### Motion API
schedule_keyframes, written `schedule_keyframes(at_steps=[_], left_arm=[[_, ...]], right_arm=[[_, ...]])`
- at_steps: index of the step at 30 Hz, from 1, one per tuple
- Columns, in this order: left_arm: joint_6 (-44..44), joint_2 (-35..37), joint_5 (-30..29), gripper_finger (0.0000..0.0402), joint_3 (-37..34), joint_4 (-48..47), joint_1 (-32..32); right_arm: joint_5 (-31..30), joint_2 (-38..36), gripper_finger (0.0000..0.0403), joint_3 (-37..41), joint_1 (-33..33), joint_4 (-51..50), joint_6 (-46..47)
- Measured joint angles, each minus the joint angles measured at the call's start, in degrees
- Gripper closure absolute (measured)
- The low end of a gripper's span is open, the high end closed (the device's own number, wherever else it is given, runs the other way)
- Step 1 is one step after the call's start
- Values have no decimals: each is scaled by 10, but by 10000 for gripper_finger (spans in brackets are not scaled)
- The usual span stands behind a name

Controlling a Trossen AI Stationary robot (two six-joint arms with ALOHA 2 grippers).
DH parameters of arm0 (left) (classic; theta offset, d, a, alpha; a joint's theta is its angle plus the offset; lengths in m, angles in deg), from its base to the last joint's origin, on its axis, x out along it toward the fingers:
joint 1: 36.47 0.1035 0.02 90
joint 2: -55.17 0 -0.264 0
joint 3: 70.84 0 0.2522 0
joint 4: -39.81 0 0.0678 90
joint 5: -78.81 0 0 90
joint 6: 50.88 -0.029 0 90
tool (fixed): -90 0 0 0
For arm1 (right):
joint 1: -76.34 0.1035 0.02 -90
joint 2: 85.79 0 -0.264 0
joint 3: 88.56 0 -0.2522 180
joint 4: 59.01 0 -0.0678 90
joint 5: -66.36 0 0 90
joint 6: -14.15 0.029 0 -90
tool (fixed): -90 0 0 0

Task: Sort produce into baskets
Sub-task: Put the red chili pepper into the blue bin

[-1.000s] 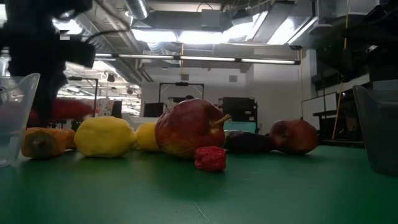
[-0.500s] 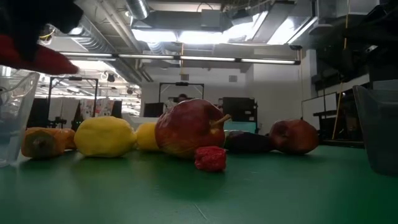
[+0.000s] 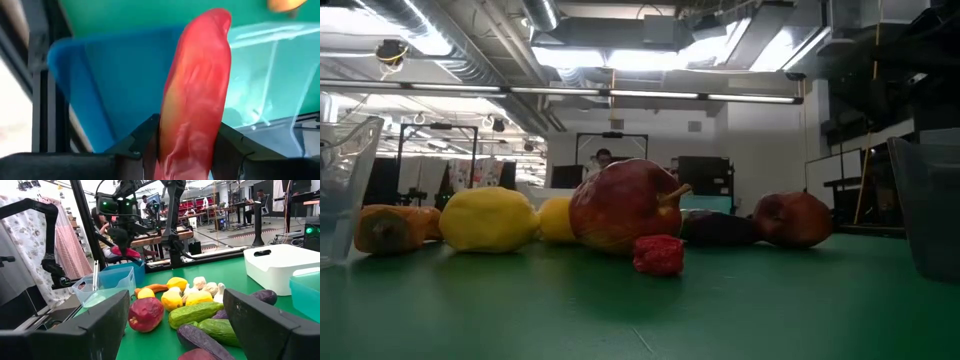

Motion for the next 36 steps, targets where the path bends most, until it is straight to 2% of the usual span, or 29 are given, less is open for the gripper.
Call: schedule_keyframes(at_steps=[3, 6, 18, 27, 30, 36], left_arm=[[42, -13, 9, 270, 0, 24, -32], [38, -31, 13, 270, 0, 32, -41], [-129, -45, -11, 270, -3, 26, -40], [-121, -45, -8, 266, -3, 24, -53], [-119, -45, -10, 247, -4, 24, -59], [-122, -45, -10, 181, -4, 27, -60]], right_arm=[[0, 0, 81, 0, 0, -1, 0], [0, 0, 81, 0, 0, -2, 0], [1, 0, 81, 0, 0, -1, 0], [1, 0, 81, 0, 0, -1, 13], [1, 0, 81, 0, 0, -1, 13], [1, 0, 81, 0, 0, -1, 14]])
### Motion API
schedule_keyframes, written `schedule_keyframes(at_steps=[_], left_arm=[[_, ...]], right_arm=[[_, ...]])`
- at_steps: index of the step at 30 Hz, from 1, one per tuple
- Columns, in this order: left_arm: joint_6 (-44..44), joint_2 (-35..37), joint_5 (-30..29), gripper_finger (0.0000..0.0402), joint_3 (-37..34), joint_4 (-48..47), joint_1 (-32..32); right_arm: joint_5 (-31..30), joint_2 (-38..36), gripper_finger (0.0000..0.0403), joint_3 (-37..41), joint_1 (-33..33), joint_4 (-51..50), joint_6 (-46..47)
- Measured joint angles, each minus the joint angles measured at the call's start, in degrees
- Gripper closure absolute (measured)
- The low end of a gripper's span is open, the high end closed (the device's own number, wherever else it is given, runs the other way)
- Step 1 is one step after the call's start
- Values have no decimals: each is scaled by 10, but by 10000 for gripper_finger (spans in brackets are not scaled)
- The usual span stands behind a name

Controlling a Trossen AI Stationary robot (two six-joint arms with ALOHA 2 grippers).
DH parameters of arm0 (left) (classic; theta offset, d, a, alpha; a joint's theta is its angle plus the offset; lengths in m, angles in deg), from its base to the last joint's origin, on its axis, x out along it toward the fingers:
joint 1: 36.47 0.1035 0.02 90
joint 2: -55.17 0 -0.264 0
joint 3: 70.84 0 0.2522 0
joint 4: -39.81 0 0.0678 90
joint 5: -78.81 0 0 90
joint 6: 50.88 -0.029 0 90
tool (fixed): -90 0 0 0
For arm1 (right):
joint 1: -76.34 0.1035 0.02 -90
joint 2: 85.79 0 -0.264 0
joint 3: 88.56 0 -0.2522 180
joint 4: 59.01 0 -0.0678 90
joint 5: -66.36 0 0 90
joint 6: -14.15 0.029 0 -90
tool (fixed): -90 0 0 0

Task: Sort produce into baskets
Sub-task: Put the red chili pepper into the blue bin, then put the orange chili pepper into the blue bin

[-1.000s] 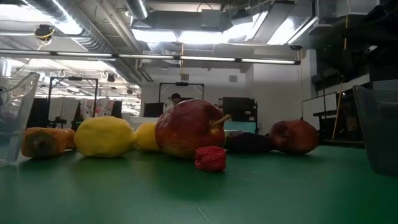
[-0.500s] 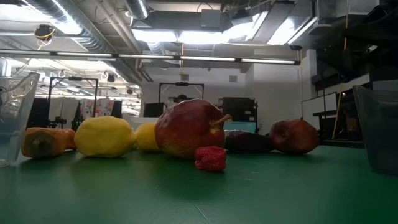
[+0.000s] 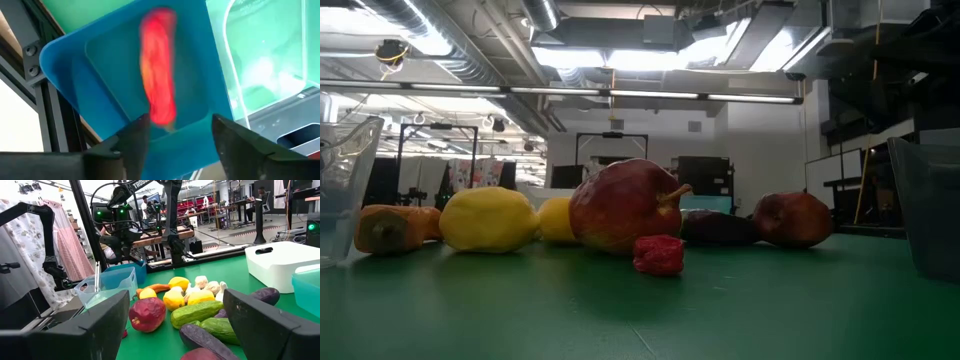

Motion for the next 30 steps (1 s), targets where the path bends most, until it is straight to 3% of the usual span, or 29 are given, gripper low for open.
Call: schedule_keyframes(at_steps=[5, 10, 16, 21, 23, 30], left_arm=[[-42, 0, -11, 140, 0, -4, 0], [-129, 0, -111, 139, 0, -42, 27], [-133, 3, -245, 142, 0, -112, 121], [-186, -7, -259, 142, 0, -101, 230], [-280, -14, -255, 142, -1, -51, 265], [-725, -21, -141, 142, -1, 66, 350]], right_arm=[[0, 0, 81, 0, 0, 0, 0], [0, 0, 81, 0, 0, 0, 0], [0, 0, 81, 0, 0, 0, 0], [0, 0, 81, 0, 0, 0, 0], [0, 0, 81, 0, 0, 0, 0], [0, 0, 81, 0, 0, 0, 0]])
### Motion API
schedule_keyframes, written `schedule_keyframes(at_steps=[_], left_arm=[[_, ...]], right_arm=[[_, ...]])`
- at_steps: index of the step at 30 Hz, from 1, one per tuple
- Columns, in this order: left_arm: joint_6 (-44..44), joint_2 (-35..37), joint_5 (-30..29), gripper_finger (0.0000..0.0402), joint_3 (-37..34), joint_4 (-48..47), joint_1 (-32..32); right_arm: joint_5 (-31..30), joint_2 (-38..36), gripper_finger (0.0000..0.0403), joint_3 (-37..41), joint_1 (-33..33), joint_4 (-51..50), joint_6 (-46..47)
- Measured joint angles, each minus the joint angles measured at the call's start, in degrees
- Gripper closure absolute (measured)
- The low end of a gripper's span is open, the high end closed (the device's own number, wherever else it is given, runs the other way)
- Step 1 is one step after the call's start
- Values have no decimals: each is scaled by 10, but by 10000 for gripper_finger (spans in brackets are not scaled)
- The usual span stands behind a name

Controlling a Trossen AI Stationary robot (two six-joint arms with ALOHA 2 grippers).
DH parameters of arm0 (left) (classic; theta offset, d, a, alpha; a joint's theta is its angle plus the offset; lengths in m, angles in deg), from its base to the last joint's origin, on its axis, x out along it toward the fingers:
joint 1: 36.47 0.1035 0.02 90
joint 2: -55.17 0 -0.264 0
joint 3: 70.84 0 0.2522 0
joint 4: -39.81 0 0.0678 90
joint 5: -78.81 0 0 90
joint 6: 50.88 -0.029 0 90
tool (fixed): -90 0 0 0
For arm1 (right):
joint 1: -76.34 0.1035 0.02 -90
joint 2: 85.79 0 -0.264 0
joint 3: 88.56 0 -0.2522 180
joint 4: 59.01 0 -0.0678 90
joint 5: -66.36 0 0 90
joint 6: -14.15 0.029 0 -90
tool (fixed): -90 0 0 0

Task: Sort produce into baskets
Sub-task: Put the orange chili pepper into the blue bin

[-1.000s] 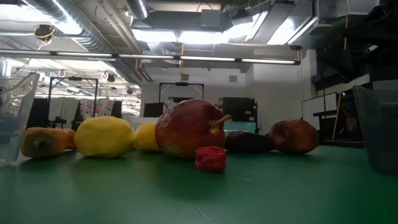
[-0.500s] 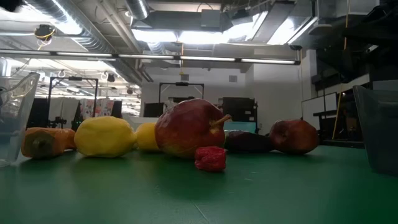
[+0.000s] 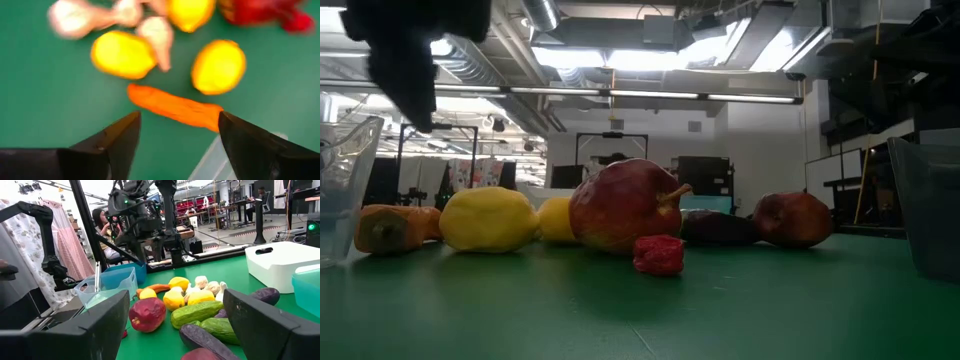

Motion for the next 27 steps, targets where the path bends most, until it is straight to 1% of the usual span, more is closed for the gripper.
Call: schedule_keyframes(at_steps=[1, 4, 6, 8, 12, 16, 19, 22, 27], left_arm=[[-65, 0, 5, 142, 0, 15, 6], [-224, 0, 7, 142, 0, 38, 21], [-313, 0, 7, 142, 0, 56, 30], [-399, 0, 7, 142, 0, 54, 35], [-576, -2, 44, 143, 0, 52, 41], [-745, -13, 63, 143, 0, 52, 41], [-800, -29, 90, 143, 0, 53, 41], [-836, -56, 133, 143, 0, 40, 41], [-924, -93, 137, 143, 0, 20, 53]], right_arm=[[0, 0, 81, 0, 0, 0, 0], [0, 0, 81, 0, 0, 0, 0], [0, 0, 81, 0, 0, 0, 0], [0, 0, 81, 0, 0, 0, 1], [0, 0, 81, 0, 0, 0, 2], [0, 0, 81, 0, 0, 0, 2], [0, 0, 81, 0, 0, 0, 2], [0, 0, 81, 0, 0, 0, 17], [0, 0, 81, 0, 0, -1, 28]])
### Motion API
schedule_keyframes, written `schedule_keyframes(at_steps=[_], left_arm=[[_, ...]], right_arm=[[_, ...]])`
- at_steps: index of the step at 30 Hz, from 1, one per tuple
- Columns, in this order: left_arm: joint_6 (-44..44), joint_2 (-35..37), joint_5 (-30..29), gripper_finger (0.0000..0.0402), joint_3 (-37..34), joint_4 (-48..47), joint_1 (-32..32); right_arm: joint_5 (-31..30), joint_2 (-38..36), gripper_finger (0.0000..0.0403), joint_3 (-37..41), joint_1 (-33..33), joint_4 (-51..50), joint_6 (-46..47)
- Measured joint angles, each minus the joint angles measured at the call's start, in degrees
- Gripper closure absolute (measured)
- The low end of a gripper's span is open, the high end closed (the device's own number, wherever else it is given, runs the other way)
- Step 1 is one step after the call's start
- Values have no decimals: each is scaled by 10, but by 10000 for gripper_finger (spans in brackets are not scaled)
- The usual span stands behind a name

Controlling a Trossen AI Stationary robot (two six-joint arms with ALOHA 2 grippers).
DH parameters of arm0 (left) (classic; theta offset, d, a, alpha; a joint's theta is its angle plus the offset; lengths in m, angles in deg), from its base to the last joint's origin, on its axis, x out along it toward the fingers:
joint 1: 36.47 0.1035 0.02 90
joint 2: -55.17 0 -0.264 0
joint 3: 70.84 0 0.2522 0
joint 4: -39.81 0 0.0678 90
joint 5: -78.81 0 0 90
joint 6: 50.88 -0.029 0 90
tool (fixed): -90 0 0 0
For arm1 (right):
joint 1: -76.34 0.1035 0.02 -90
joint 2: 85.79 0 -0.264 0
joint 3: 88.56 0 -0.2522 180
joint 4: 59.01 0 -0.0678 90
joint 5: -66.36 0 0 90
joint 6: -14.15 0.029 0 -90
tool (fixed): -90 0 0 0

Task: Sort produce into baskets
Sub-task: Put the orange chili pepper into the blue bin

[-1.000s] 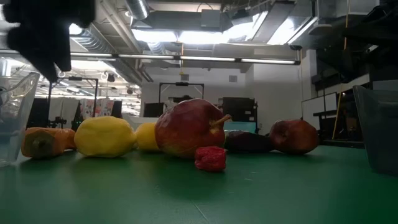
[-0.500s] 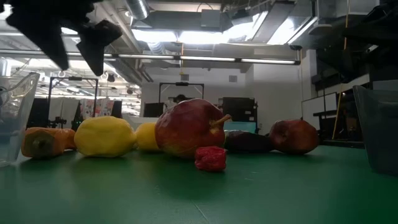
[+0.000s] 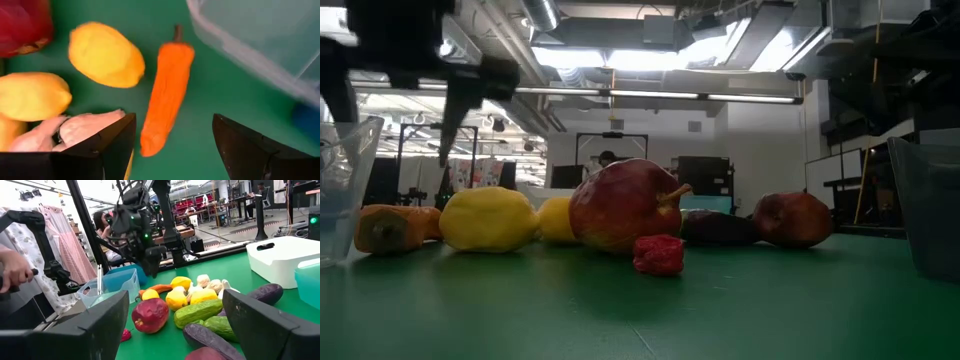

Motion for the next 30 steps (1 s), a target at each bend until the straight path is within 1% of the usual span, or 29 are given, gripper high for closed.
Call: schedule_keyframes(at_steps=[4, 7, 13, 16, 24, 27, 30], left_arm=[[-63, -10, 0, 143, 0, 3, 31], [-88, -12, 2, 143, 0, -2, 58], [-135, -13, 43, 143, 0, 0, 87], [-140, -16, 60, 143, 0, 4, 86], [-167, -26, 72, 143, 0, 6, 64], [-199, -33, 76, 143, -9, 28, 56], [-207, -43, 76, 143, -24, 48, 54]], right_arm=[[0, 0, 81, 0, 0, 0, 0], [0, 0, 81, 0, 0, 0, 1], [0, 0, 81, 0, 0, -1, 5], [0, 0, 81, 0, 0, -1, 5], [-1, 0, 81, 0, 0, -2, 5], [-1, 0, 81, 0, 0, -2, 5], [-1, 0, 81, 0, 0, -2, 6]])
